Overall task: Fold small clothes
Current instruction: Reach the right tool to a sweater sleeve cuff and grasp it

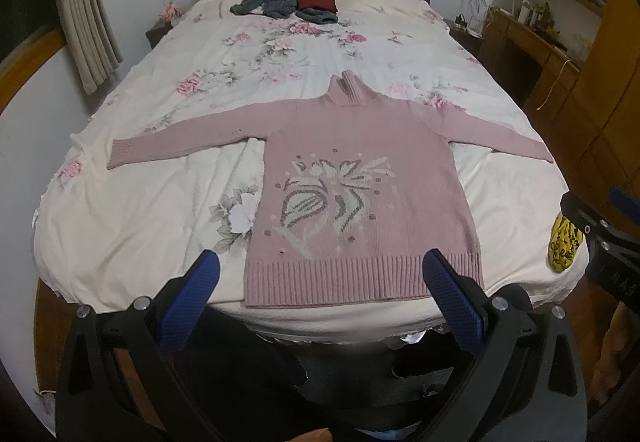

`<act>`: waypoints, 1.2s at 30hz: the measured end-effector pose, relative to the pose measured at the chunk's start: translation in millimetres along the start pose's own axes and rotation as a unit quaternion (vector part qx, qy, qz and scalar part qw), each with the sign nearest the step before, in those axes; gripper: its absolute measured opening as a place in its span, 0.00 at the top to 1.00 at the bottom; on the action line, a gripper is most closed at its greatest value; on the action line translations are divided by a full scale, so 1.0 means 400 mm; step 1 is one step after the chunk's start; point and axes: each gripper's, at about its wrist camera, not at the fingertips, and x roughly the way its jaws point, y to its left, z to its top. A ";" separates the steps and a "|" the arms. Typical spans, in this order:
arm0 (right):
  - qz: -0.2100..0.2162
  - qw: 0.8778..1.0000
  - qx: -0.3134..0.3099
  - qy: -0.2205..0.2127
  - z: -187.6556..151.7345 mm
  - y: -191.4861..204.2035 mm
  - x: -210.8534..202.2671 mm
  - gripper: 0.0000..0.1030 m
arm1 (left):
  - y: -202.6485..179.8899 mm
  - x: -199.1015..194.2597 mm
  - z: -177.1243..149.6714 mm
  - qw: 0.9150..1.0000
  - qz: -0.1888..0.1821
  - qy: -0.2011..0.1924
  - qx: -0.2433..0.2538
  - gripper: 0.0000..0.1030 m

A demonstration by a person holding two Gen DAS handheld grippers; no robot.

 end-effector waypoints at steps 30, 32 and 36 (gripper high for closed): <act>0.147 0.804 0.572 0.066 -0.065 -1.146 0.920 0.43 | -0.110 0.442 0.185 0.984 -0.169 0.040 -0.028 0.03; 0.147 0.790 0.593 0.051 -0.074 -1.204 0.963 0.46 | -0.121 0.474 0.194 0.983 -0.175 0.049 -0.035 0.03; 0.147 0.757 0.637 0.029 -0.086 -1.292 1.063 0.55 | -0.135 0.526 0.210 0.978 -0.191 0.062 -0.050 0.03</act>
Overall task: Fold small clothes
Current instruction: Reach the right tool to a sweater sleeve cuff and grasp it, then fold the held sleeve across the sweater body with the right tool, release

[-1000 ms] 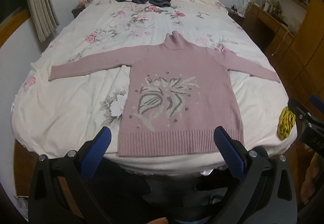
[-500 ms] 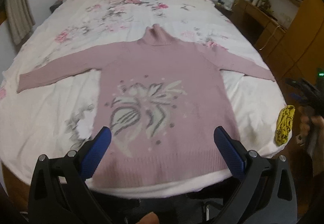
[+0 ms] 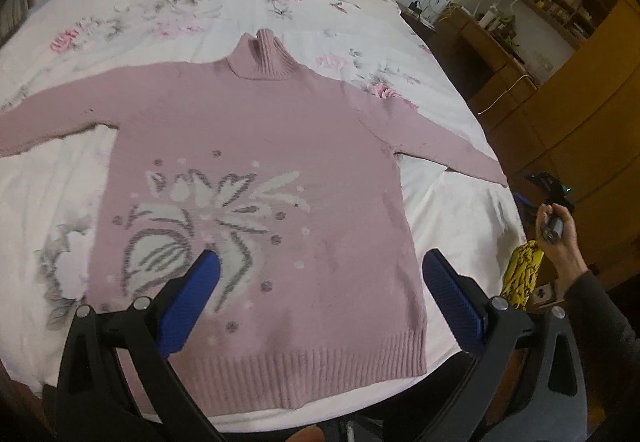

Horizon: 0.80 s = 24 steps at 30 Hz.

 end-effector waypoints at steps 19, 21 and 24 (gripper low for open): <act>-0.065 0.997 -0.024 -0.024 0.147 -0.021 0.199 0.88 | 0.168 0.149 0.063 0.987 -0.052 0.043 -0.145 0.03; -0.058 0.996 -0.055 -0.035 0.134 0.024 0.183 0.93 | 0.169 0.140 0.071 0.989 -0.048 0.036 -0.136 0.03; -0.043 0.991 -0.116 -0.040 0.087 0.115 0.156 0.94 | 0.177 0.119 0.086 0.991 -0.049 0.015 -0.126 0.03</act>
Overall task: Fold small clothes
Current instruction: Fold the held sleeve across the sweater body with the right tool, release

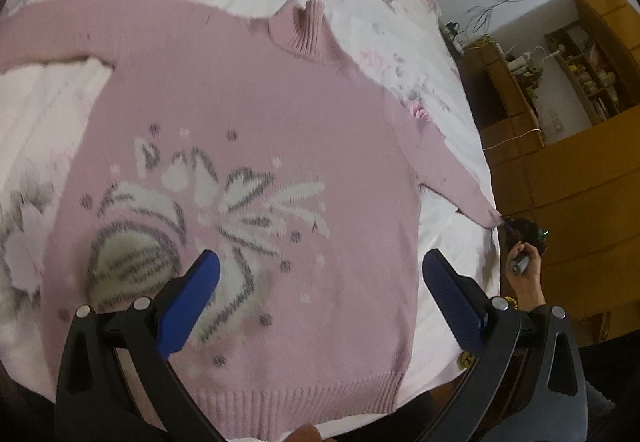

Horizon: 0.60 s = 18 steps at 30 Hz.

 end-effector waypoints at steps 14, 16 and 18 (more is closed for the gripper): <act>0.081 0.955 -0.283 0.033 -0.429 0.610 -0.078 0.94 | -0.049 -0.046 0.090 0.999 -0.026 0.007 0.034 0.02; 0.072 0.942 -0.326 0.040 -0.526 0.654 -0.056 0.94 | -0.047 -0.037 0.107 0.999 -0.042 0.019 0.028 0.03; 0.067 0.931 -0.354 0.055 -0.606 0.686 -0.022 0.94 | -0.055 -0.027 0.120 0.998 -0.046 0.022 0.038 0.03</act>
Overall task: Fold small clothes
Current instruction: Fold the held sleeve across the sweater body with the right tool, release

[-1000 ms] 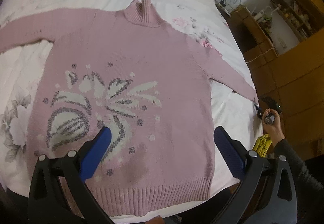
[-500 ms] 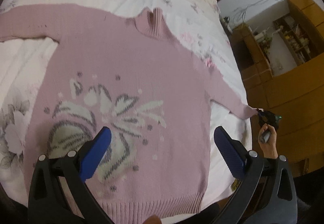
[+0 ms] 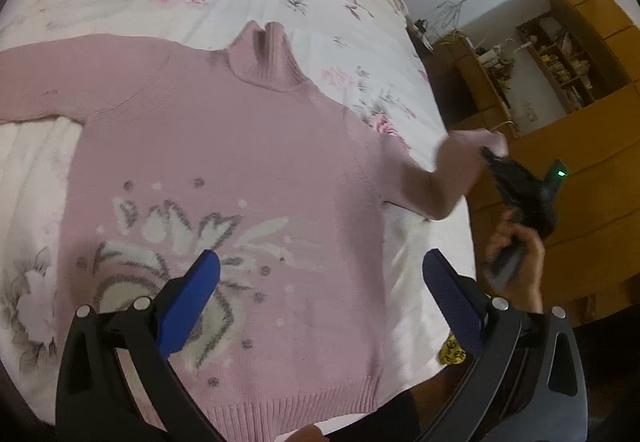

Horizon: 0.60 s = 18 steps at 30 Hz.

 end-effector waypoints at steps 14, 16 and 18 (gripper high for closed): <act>-0.071 0.968 -0.200 0.133 -0.405 0.223 0.338 0.84 | 0.009 0.265 0.167 0.992 -0.094 0.062 -0.050 0.03; -0.057 0.969 -0.199 0.136 -0.428 0.211 0.328 0.77 | 0.016 0.333 0.184 0.988 -0.104 0.080 -0.075 0.03; -0.051 0.972 -0.190 0.129 -0.435 0.196 0.293 0.73 | 0.024 0.397 0.198 0.984 -0.114 0.094 -0.100 0.03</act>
